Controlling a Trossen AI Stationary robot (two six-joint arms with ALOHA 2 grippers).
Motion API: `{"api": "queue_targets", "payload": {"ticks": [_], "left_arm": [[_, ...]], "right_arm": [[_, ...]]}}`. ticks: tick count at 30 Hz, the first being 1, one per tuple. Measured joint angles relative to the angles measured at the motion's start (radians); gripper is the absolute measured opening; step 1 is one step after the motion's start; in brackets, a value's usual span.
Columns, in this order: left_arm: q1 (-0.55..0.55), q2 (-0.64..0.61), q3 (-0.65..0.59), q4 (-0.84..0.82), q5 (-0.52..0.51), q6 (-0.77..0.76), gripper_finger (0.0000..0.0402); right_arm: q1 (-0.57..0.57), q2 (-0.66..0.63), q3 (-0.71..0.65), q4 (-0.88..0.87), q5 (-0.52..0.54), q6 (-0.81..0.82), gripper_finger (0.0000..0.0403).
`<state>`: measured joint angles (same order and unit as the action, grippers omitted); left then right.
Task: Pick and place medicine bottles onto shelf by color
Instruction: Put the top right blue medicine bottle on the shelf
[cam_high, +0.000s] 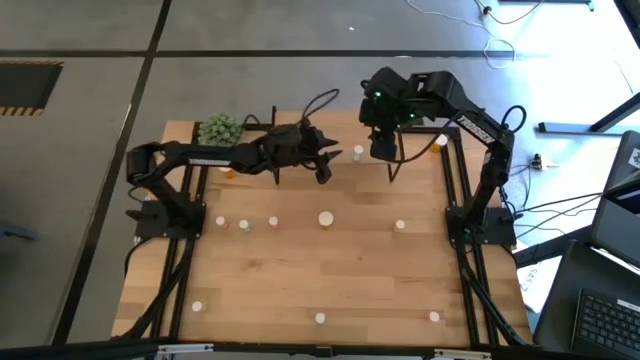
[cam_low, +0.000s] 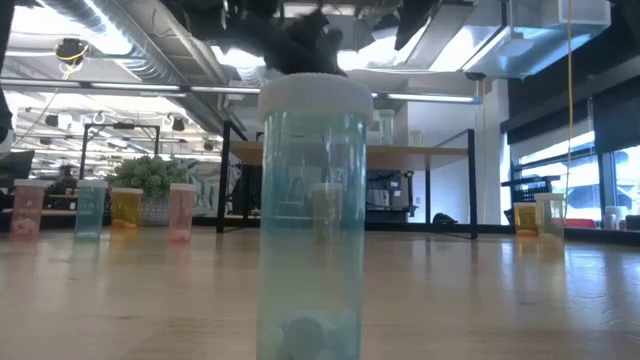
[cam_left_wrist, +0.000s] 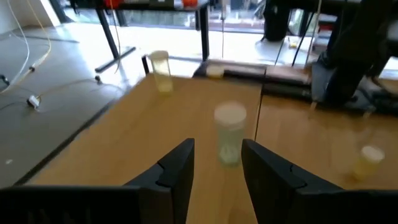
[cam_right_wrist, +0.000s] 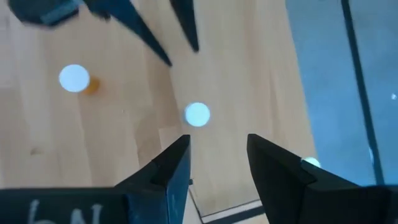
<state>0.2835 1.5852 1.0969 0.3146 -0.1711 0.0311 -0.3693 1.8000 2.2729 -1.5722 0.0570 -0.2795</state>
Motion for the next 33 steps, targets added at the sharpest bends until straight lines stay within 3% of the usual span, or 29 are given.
{"api": "queue_targets", "payload": {"ticks": [4, 12, 18, 33], "left_arm": [[-0.022, -0.099, 0.001, -0.089, 0.0, -0.001, 0.0128], [-0.088, -0.279, 0.001, -0.267, -0.008, -0.028, 0.0128], [-0.131, -0.34, 0.001, -0.325, -0.079, -0.024, 0.0128], [-0.15, -0.353, 0.001, -0.401, -0.074, -0.029, 0.0128]], "right_arm": [[-0.001, 0.001, -0.002, 0.0, -0.048, -0.014, 0.0161], [-0.007, 0.001, -0.03, 0.002, -0.244, -0.107, 0.0161], [-0.007, 0.001, -0.09, 0.0, -0.155, -0.168, 0.0161], [-0.007, 0.002, -0.189, 0.081, -0.11, -0.086, 0.0161]]}}
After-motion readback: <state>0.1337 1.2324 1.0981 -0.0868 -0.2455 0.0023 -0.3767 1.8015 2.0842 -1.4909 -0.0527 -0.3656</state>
